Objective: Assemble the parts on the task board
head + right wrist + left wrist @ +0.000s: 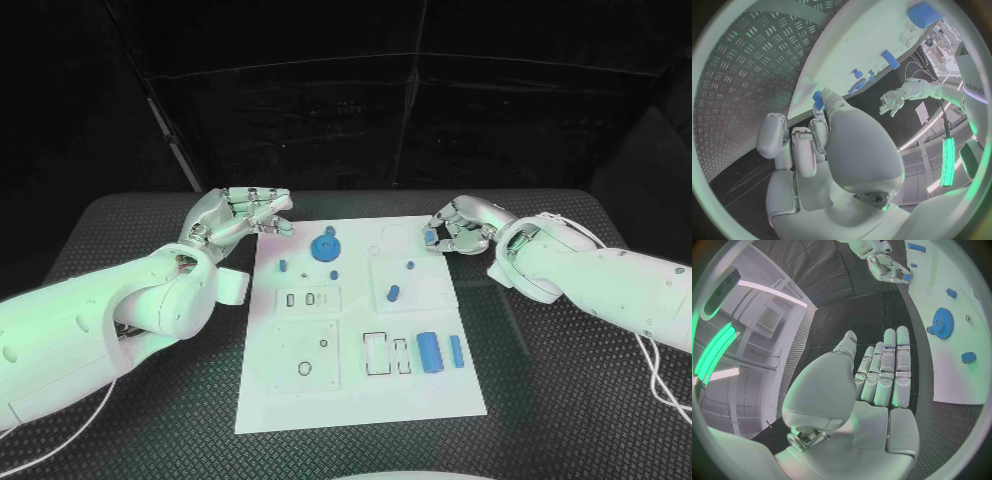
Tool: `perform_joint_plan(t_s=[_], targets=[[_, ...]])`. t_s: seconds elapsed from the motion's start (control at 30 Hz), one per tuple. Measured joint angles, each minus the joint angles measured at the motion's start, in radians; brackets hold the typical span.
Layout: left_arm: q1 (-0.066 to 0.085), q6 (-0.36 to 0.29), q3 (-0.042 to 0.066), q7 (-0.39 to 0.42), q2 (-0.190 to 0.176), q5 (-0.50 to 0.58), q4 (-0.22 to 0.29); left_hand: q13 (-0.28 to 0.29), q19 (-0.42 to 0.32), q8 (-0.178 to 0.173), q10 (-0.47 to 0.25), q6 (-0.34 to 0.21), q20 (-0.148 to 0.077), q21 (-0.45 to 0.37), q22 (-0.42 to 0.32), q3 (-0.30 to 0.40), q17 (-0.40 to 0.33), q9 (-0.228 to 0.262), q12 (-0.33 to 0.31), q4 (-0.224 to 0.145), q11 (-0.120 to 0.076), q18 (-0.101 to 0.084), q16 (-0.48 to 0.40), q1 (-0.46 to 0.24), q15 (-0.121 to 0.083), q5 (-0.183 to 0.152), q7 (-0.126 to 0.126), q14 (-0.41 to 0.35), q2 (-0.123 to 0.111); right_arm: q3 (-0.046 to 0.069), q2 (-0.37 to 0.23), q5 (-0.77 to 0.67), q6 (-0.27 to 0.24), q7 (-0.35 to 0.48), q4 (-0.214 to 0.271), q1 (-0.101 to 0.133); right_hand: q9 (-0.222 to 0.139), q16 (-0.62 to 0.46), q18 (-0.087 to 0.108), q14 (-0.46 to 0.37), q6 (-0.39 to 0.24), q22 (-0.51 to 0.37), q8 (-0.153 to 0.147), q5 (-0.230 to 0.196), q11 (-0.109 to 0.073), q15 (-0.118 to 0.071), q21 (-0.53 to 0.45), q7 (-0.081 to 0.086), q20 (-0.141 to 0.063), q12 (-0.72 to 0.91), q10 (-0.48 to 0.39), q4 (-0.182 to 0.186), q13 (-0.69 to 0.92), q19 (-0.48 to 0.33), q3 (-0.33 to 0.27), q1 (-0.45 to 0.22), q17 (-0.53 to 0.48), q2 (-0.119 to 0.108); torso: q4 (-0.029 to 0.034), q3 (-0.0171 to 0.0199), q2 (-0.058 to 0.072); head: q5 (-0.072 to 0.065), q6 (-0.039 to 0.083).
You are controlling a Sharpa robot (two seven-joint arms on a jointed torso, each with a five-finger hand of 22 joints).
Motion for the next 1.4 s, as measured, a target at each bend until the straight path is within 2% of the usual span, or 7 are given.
perform_joint_plan(t_s=[0.17,0.33,0.47,0.6,0.8,1.07,1.4], targets=[[0.000,0.000,0.000,0.000,-0.003,0.000,0.000,0.000,0.000,0.000,0.000,0.000,0.000,0.000,0.000,0.000,0.000,0.000,0.000,-0.001,0.000,0.000,0.000,0.000,0.000,0.000,0.000,0.000,0.000,0.001,-0.024,0.000,-0.038,-0.006,0.059,0.000,0.000,0.000,0.000,-0.004,0.000,0.001,0.000,0.000,0.000,-0.004,0.000,0.000,0.000,0.000,0.000,-0.003,0.000,0.000,0.003,-0.003,0.000,0.003,-0.0003,-0.0002,-0.002,0.002,0.001],[0.000,0.000,0.000,0.000,-0.004,0.000,0.001,0.000,0.000,0.000,0.000,0.000,0.000,0.000,0.000,-0.001,0.000,0.000,0.000,-0.001,0.000,0.000,0.000,0.000,0.000,0.000,0.000,0.000,0.000,0.001,-0.034,-0.008,-0.067,-0.038,0.165,0.001,0.000,0.000,0.000,-0.004,0.000,0.001,0.000,0.004,-0.004,-0.004,0.000,0.000,0.000,0.000,-0.004,-0.007,-0.007,0.000,0.007,-0.003,0.000,0.003,-0.0008,-0.0009,-0.003,0.005,0.003],[0.000,0.000,0.000,0.000,-0.004,0.000,0.000,0.000,0.000,0.000,0.000,0.000,0.000,0.000,0.000,-0.001,0.000,0.000,0.000,-0.001,0.000,0.000,0.000,0.000,0.000,0.000,0.000,0.000,0.000,0.001,0.001,-0.040,-0.083,-0.092,0.237,0.001,0.000,0.000,0.000,-0.004,0.000,0.001,0.000,0.000,-0.004,-0.004,0.000,0.000,-0.003,-0.007,-0.004,-0.010,-0.014,-0.004,0.010,-0.003,0.000,0.003,-0.0006,-0.0011,-0.003,0.009,0.004],[0.000,0.001,0.000,-0.001,-0.002,0.000,-0.004,0.000,0.000,0.000,0.000,0.000,0.000,0.000,0.000,0.000,0.000,0.000,0.000,0.000,0.000,0.000,0.000,0.000,0.000,0.000,0.000,0.000,0.000,0.001,0.061,-0.080,-0.089,-0.148,0.276,0.001,0.000,0.000,0.000,-0.004,0.000,-0.001,0.000,-0.004,-0.007,-0.003,0.000,0.000,-0.003,-0.008,-0.007,-0.009,-0.017,-0.004,0.012,-0.005,0.000,0.005,0.0010,-0.0009,-0.003,0.016,0.003],[0.000,0.002,0.000,-0.001,0.004,0.000,-0.010,0.000,0.000,0.000,0.007,0.000,0.000,0.000,0.000,0.000,0.002,0.000,0.000,0.000,0.000,0.000,0.000,0.000,0.000,0.000,0.000,0.000,0.000,-0.002,0.138,-0.141,-0.086,-0.221,0.294,-0.001,0.000,0.000,0.000,-0.004,0.000,-0.002,0.000,-0.010,-0.007,-0.003,0.000,0.000,-0.003,-0.015,-0.007,-0.010,-0.020,-0.004,0.016,-0.008,0.000,0.008,0.0019,-0.0021,-0.003,0.028,-0.001],[0.000,0.003,0.000,-0.002,0.010,0.000,-0.018,0.003,0.000,0.000,0.020,0.007,0.000,0.004,0.001,0.000,0.007,0.000,0.000,0.000,-0.002,0.000,-0.004,0.000,0.000,0.000,0.000,0.000,0.000,-0.037,0.208,-0.219,-0.060,-0.301,0.295,-0.009,0.000,0.000,0.000,-0.004,-0.001,-0.003,0.000,-0.012,-0.007,-0.003,0.000,-0.001,-0.003,-0.016,-0.007,-0.009,-0.023,-0.004,0.017,-0.008,0.000,0.008,0.0004,-0.0024,-0.001,0.042,-0.008],[0.001,0.004,0.000,-0.004,0.015,0.000,-0.024,0.005,-0.004,0.000,0.032,0.007,-0.003,0.004,0.002,-0.003,0.011,0.000,0.000,-0.003,-0.004,0.000,-0.004,0.000,0.000,0.000,0.000,0.000,0.000,-0.052,0.271,-0.283,-0.018,-0.358,0.261,-0.030,0.000,0.000,0.000,-0.004,-0.002,-0.008,0.000,-0.017,-0.007,-0.003,0.000,-0.003,-0.007,-0.024,-0.007,-0.009,-0.023,-0.007,0.017,-0.008,0.000,0.008,-0.0004,-0.0020,0.000,0.056,-0.016]])
